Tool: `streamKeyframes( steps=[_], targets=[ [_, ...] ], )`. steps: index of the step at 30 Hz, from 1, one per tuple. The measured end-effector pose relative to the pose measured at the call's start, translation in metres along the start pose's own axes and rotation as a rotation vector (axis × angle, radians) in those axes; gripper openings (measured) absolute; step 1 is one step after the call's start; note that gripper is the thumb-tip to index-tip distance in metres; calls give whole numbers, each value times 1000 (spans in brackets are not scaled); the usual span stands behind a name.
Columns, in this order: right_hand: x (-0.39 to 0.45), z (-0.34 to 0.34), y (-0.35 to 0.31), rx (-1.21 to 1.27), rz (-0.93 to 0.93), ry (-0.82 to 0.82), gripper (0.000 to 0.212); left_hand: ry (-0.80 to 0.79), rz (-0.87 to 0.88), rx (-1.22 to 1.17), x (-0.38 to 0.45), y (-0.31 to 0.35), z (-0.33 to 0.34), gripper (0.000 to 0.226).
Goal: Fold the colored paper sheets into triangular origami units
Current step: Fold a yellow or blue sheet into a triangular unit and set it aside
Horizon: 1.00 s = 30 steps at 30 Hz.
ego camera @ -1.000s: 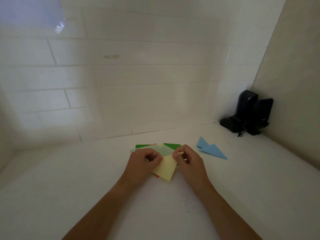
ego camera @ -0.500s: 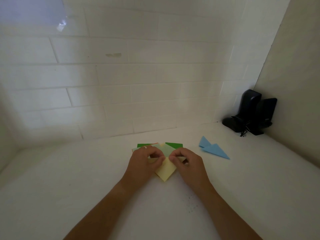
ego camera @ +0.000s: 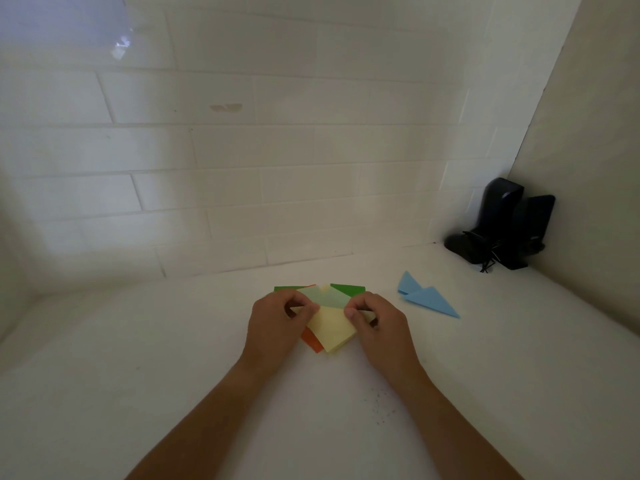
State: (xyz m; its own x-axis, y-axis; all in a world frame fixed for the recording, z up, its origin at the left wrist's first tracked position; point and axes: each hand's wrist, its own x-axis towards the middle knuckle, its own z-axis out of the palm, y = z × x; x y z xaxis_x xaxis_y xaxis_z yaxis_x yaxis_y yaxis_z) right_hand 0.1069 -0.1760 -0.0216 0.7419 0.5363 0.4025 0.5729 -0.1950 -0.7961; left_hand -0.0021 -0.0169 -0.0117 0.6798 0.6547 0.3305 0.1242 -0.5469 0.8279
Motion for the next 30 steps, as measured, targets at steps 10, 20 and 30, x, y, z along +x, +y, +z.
streamKeyframes(
  steps=[10, 20, 30],
  targets=[
    [0, 0, 0, 38, 81, 3, 17, 6, -130, -129, 3, -2, -5, 18],
    [1, -4, -5, 289, 258, 69, 9, -28, -63, -108, 3, -3, -1, 16],
    [0, -6, -8, 196, 172, -107, 25, -199, 18, -157, -1, 7, 0, 14]
  ],
)
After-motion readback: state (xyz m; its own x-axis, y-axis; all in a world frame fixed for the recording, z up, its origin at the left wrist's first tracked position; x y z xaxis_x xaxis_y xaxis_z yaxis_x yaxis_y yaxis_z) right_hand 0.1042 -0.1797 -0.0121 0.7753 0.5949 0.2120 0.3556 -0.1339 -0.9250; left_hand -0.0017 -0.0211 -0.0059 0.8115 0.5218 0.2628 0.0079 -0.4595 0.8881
